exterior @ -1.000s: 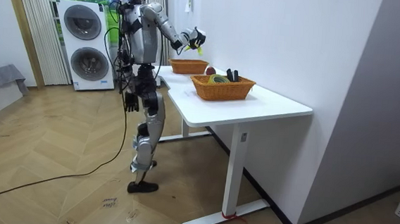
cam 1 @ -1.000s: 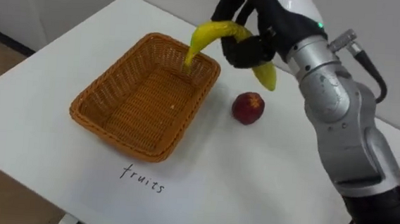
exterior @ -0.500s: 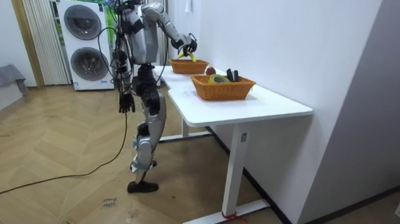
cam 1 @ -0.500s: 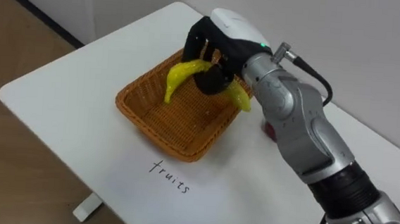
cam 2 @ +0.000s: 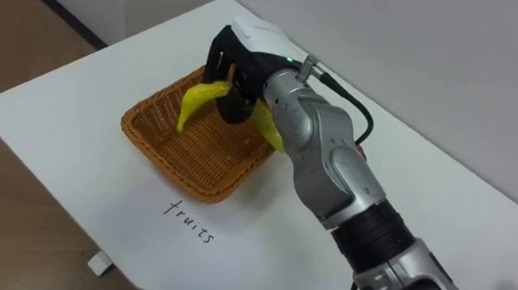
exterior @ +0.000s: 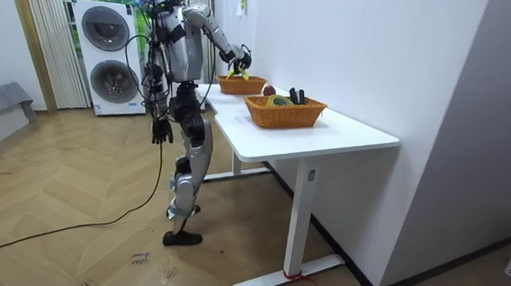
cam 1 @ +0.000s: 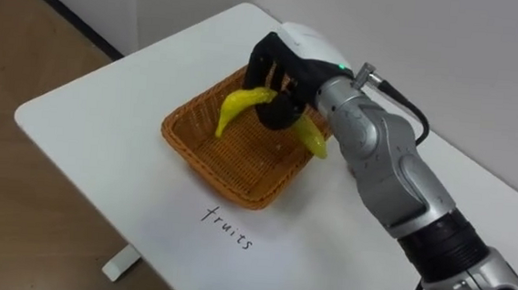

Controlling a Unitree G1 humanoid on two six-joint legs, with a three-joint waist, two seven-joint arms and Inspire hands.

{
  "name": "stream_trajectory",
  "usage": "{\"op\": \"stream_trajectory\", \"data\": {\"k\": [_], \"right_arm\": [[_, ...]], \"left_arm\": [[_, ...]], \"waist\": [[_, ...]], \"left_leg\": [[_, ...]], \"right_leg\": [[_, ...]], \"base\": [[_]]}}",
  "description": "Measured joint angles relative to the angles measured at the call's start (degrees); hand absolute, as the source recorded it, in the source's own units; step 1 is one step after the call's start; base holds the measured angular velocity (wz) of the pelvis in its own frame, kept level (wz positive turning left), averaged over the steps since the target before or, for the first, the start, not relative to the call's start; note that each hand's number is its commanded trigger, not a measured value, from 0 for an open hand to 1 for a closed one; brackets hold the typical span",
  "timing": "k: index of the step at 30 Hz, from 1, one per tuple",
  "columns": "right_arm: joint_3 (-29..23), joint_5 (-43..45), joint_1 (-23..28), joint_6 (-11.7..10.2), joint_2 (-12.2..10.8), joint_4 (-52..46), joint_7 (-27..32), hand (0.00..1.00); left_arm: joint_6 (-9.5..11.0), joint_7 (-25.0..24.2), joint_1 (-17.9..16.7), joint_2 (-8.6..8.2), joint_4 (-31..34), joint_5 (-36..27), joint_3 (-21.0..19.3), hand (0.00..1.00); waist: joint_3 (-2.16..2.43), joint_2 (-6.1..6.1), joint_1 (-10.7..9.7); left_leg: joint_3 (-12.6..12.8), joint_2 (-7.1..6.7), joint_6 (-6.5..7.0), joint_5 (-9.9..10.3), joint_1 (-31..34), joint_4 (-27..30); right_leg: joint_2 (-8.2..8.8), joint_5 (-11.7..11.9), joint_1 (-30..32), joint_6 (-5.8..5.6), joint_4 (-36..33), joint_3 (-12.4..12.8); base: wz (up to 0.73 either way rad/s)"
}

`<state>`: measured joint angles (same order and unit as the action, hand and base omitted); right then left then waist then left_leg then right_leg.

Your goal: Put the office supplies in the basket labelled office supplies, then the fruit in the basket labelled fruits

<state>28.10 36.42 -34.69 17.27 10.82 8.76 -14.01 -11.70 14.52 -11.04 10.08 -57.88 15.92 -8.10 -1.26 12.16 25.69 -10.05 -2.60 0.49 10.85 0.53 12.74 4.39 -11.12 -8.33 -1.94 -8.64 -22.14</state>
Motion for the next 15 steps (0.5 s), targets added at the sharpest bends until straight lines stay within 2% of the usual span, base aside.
{"op": "stream_trajectory", "data": {"k": [7,8,9,10,11,12,15], "right_arm": [[0.0,0.0,0.2,-0.1,0.0,0.0,0.0,0.99],[0.0,0.0,0.3,-0.1,0.0,0.0,0.0,0.73],[0.0,0.0,0.3,-0.1,0.0,0.0,0.0,0.62],[0.0,0.0,0.3,-0.1,0.0,0.0,0.0,0.43],[0.0,0.0,0.3,-0.1,0.0,0.0,0.0,0.04],[0.0,0.0,0.3,-0.1,0.0,0.0,0.0,0.00],[0.0,0.0,0.3,-0.1,0.0,0.0,-0.6,0.00]], "left_arm": [[-0.1,0.0,0.3,0.07,0.0,0.0,0.0,0.00],[-0.3,0.0,0.3,0.08,0.0,0.0,0.0,0.00],[-0.4,0.0,0.3,0.08,0.0,0.0,0.0,0.00],[-0.5,0.0,0.3,0.08,0.0,0.0,0.0,0.00],[-0.5,0.0,0.3,0.07,0.0,0.0,0.0,0.00],[-0.5,0.0,0.3,0.07,0.0,0.0,0.0,0.00],[-0.5,0.0,0.3,0.08,0.0,0.0,0.0,0.00]], "waist": [[-0.05,0.36,0.0],[-0.08,0.47,0.0],[-0.09,0.52,0.0],[-0.09,0.62,0.0],[-0.10,0.70,0.0],[-0.11,0.72,0.0],[-0.11,0.74,0.1]], "left_leg": [[0.1,-0.16,0.17,-0.1,0.0,0.0],[0.1,-0.16,0.18,-0.1,0.1,0.1],[0.1,-0.16,0.18,-0.1,0.1,0.1],[0.1,-0.16,0.18,-0.1,0.1,0.1],[0.1,-0.16,0.17,-0.1,0.1,0.1],[0.1,-0.16,0.17,-0.1,0.1,0.1],[0.1,-0.16,0.17,-0.1,0.2,0.1]], "right_leg": [[0.23,0.0,0.0,0.00,0.0,0.0],[0.24,0.0,0.1,0.00,-0.1,0.0],[0.23,0.0,0.1,0.00,-0.1,0.0],[0.22,0.0,0.1,0.00,-0.1,-0.1],[0.21,0.0,0.1,0.00,-0.1,-0.1],[0.20,0.0,0.1,0.00,-0.1,-0.1],[0.19,0.0,0.2,0.00,-0.1,-0.1]], "base": [[-0.01],[0.00],[0.00],[0.00],[0.00],[0.00],[0.00]]}}
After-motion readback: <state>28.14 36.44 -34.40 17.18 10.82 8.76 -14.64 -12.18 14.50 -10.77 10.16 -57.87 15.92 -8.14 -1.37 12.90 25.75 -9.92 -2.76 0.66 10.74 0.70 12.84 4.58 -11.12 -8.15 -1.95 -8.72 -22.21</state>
